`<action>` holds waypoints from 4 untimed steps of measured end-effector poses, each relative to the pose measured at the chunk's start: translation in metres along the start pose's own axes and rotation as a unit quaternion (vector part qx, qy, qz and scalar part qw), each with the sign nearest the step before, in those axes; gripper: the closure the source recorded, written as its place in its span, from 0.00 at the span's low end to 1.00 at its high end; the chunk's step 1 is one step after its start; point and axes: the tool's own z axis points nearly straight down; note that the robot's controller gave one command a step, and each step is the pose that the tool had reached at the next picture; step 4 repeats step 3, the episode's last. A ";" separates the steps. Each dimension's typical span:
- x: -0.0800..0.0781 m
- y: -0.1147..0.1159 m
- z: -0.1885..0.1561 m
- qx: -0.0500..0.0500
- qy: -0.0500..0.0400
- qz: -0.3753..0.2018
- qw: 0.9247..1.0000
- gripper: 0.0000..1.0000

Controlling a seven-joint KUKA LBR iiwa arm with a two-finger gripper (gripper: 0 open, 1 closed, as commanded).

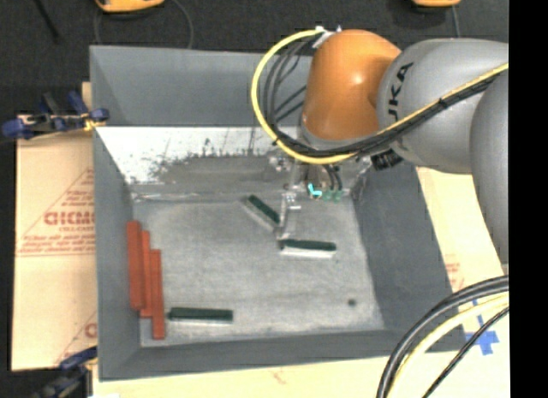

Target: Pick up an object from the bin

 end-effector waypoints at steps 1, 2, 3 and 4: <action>0.014 -0.040 0.095 0.000 0.000 0.073 0.997 0.00; 0.012 -0.039 0.091 -0.001 -0.004 0.072 0.997 1.00; -0.011 -0.064 -0.035 0.000 -0.009 0.063 0.998 1.00; -0.011 -0.064 -0.035 0.000 -0.009 0.063 0.998 1.00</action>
Offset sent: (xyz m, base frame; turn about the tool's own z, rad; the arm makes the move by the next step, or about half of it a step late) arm -0.0130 -0.0384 -0.0917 0.1461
